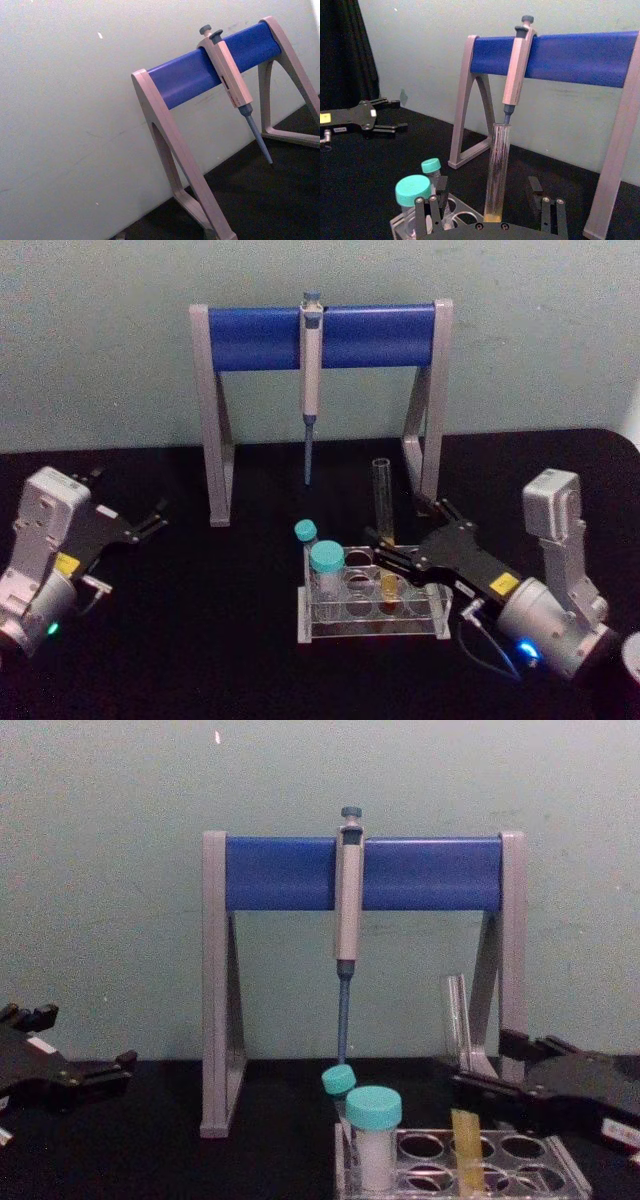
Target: Pick up the test tube from the test tube rack, shake it, then place it back into the test tube rack.
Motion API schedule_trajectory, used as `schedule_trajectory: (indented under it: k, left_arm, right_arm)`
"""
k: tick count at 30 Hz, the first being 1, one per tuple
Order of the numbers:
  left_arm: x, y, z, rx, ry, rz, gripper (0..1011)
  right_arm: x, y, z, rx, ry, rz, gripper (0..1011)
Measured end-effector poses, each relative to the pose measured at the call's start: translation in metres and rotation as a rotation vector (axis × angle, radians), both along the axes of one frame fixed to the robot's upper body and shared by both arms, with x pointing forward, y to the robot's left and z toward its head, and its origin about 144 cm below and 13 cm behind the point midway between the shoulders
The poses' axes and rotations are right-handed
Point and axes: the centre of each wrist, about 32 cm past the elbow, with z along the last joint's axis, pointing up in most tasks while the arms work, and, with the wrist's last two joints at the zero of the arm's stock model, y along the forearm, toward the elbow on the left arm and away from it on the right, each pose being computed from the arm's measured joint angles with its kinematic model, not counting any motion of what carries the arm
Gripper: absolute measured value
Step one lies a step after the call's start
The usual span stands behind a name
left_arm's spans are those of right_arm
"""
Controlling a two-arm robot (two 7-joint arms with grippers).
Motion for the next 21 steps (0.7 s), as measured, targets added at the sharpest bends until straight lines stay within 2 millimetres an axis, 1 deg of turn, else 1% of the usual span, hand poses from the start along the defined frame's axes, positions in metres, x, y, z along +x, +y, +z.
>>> schedule_trajectory:
  k: [6,7,13,21]
  left_arm:
    - [0.0,0.0,0.0,0.0,0.0,0.0,1010]
    - [0.0,0.0,0.0,0.0,0.0,0.0,1010]
    - [0.0,0.0,0.0,0.0,0.0,0.0,1010]
    - [0.0,0.0,0.0,0.0,0.0,0.0,1010]
  right_arm:
    - [-0.019,-0.011,0.004,0.005,-0.016,-0.032,1000]
    - [-0.025,-0.014,0.004,0.006,-0.019,-0.055,1000]
    - [-0.04,-0.024,-0.001,0.004,-0.023,-0.189,1000]
    - [-0.047,-0.028,-0.015,-0.016,-0.009,-0.34,1000]
